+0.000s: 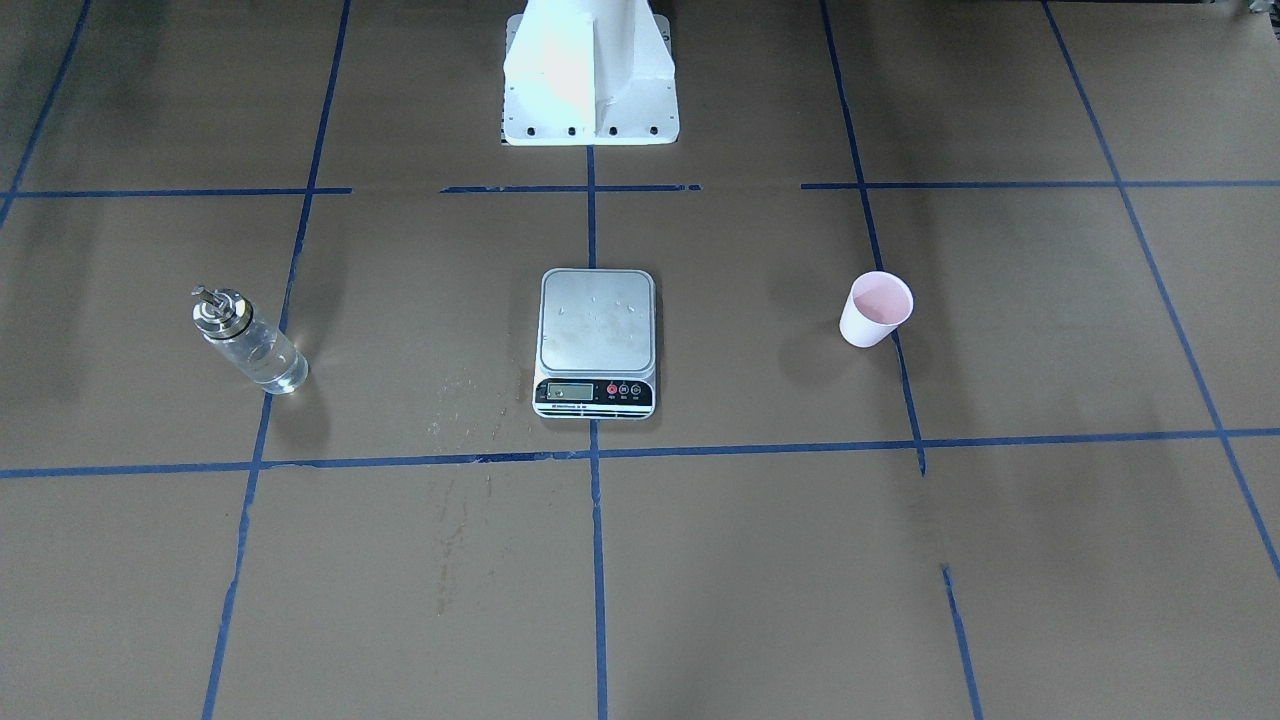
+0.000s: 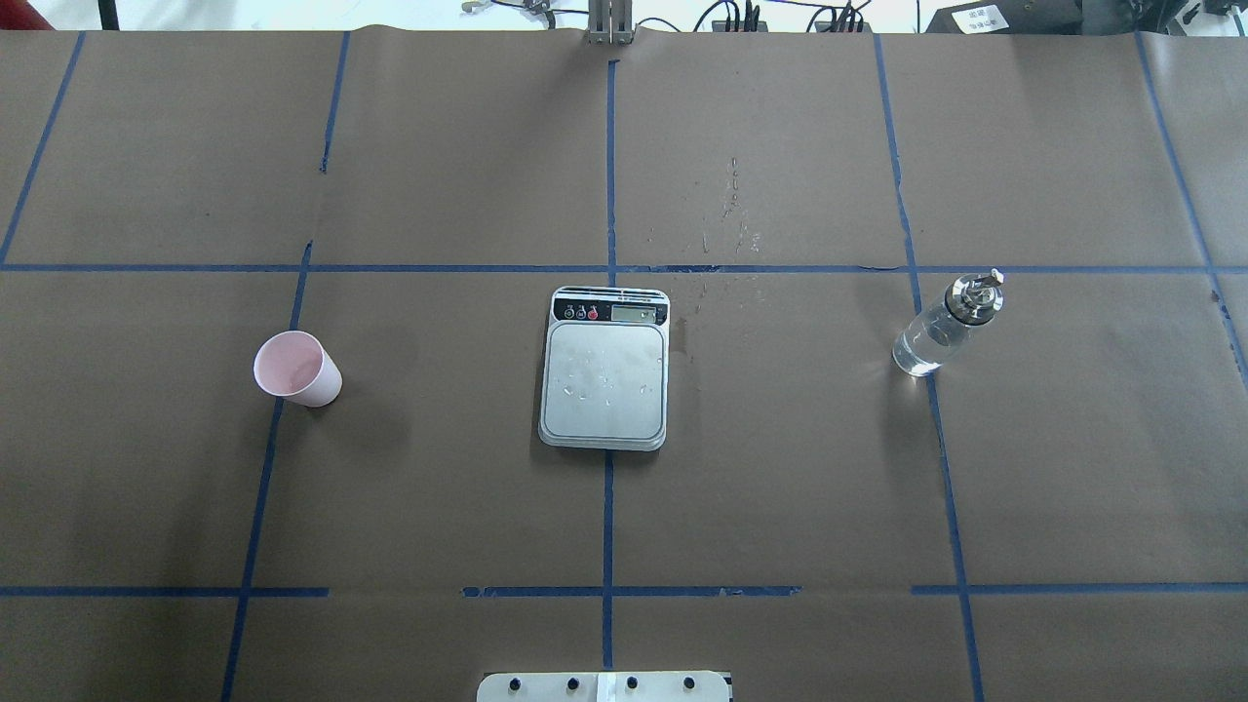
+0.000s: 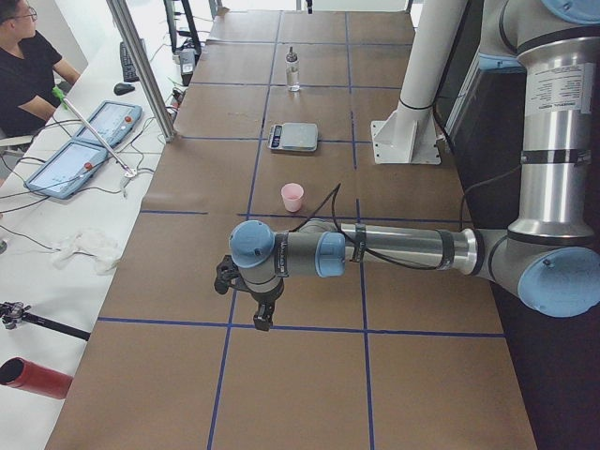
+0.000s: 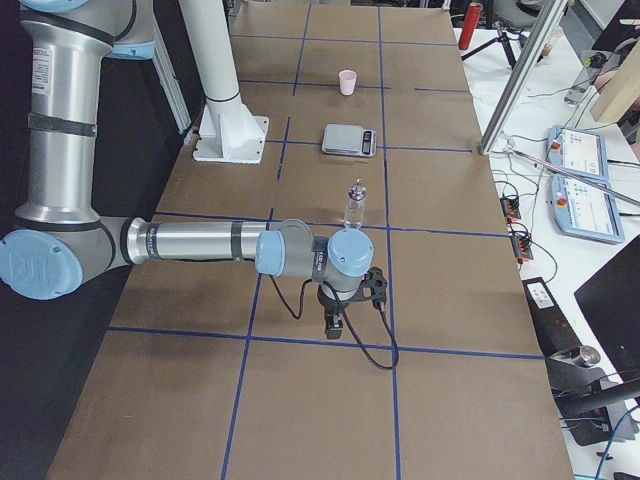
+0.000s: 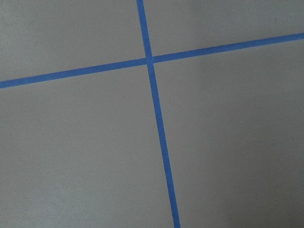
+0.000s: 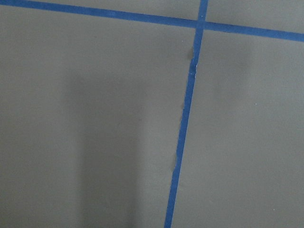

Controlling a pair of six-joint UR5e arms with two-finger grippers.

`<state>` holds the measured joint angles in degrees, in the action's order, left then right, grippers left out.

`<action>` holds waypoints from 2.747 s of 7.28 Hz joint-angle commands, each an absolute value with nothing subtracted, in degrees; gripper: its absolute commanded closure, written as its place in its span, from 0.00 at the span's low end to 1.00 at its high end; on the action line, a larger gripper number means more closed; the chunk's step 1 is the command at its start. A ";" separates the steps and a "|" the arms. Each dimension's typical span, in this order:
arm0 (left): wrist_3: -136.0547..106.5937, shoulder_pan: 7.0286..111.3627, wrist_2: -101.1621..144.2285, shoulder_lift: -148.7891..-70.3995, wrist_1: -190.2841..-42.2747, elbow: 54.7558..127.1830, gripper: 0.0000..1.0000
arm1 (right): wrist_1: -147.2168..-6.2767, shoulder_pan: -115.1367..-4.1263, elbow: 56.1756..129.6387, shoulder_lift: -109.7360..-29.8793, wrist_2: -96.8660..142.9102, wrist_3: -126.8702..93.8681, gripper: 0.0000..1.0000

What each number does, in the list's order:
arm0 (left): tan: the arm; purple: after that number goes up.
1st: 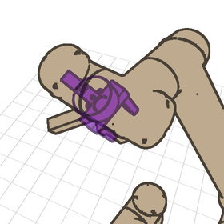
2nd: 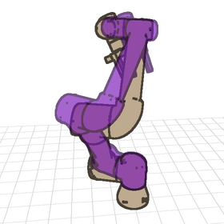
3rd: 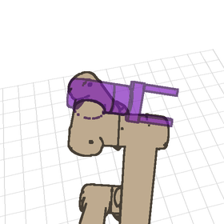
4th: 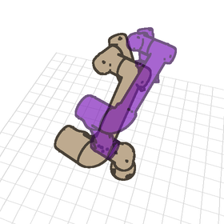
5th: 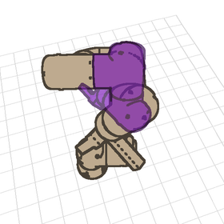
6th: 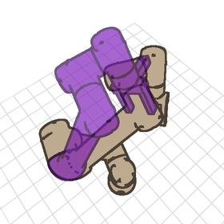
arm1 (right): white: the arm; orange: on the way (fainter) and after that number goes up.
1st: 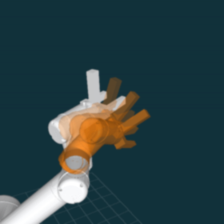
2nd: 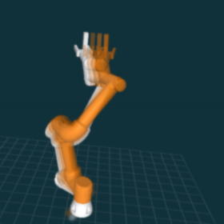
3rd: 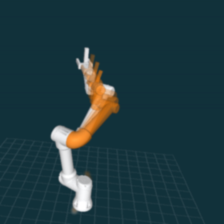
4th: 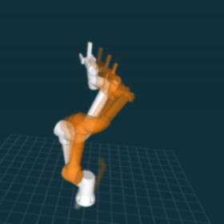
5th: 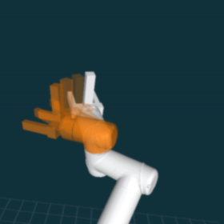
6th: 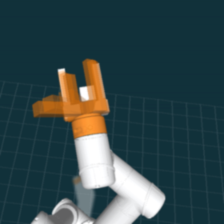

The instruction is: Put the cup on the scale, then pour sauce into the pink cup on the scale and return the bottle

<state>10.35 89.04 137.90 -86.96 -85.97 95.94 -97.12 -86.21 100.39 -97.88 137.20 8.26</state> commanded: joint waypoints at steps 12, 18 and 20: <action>10.46 88.86 139.12 -86.57 -87.10 100.92 0.00 | -97.03 -86.22 105.11 -95.29 136.94 7.74 0.00; 1.73 83.54 147.57 -86.48 -89.82 105.20 0.00 | -96.94 -86.22 105.38 -95.19 137.02 6.15 0.00; -18.63 76.05 146.69 -87.80 -99.69 105.64 0.00 | -96.94 -86.22 105.47 -95.19 137.02 6.24 0.00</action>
<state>-6.96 80.11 146.89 -87.25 -93.59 105.41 -96.95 -86.22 105.30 -95.19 137.01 6.17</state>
